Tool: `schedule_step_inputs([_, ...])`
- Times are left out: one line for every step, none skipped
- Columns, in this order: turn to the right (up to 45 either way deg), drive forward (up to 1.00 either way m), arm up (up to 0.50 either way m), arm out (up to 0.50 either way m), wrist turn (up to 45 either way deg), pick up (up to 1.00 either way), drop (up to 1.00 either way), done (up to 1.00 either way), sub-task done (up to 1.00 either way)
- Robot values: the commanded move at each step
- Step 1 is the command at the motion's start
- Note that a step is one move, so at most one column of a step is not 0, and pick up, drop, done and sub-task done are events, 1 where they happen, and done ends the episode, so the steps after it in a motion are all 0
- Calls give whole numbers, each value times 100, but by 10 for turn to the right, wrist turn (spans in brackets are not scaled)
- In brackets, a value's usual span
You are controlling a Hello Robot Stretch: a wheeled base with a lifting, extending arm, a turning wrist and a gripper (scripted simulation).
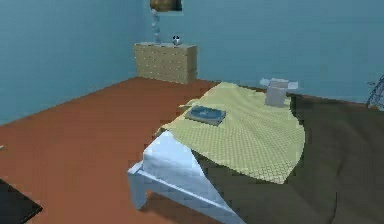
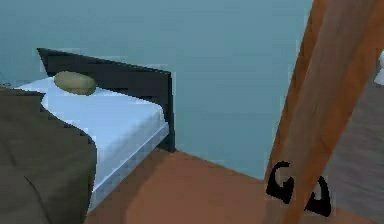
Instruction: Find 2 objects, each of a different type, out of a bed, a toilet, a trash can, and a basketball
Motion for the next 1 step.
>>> schedule_step_inputs([330, 0, 0, 0, 0, 0, 0, 0, 0])
